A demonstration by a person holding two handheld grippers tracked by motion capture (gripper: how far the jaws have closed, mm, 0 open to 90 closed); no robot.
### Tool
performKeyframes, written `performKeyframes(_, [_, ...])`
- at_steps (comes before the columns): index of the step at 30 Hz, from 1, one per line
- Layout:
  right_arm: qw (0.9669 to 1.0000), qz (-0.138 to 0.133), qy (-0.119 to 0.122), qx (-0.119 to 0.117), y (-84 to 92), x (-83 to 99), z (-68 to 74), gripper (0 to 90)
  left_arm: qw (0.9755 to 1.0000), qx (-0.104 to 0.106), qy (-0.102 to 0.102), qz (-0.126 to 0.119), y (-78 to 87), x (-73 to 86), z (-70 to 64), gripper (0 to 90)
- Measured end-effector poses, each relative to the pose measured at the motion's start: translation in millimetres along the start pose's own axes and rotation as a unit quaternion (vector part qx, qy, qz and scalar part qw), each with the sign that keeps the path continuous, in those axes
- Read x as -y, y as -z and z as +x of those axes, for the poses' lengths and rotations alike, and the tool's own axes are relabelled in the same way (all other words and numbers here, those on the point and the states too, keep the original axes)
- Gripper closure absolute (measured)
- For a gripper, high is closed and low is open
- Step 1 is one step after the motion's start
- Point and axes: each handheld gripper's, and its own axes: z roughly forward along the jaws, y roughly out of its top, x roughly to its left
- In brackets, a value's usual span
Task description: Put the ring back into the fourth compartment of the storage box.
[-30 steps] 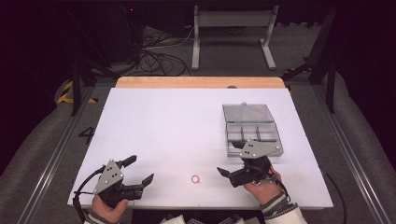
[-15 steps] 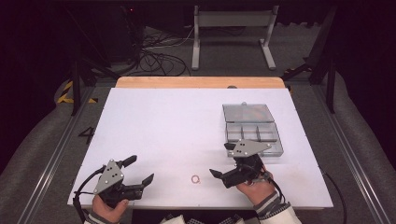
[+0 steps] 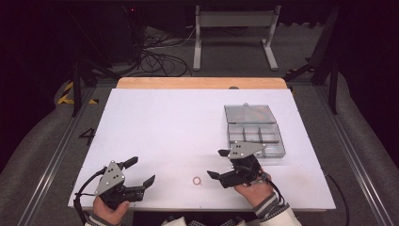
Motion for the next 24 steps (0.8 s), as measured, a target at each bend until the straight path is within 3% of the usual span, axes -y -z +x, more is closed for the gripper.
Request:
performKeyframes(14, [0.9986,0.046,0.018,-0.021,-25.8,-1.0,10.2,37.9,1.0000,0.001,0.000,0.000,0.0,0.0,0.2,17.4])
performKeyframes(24, [0.9957,0.086,0.022,-0.030,-49.3,1.2,13.9,44.9,1.0000,0.003,-0.001,0.000,-0.1,0.0,0.1,17.5])
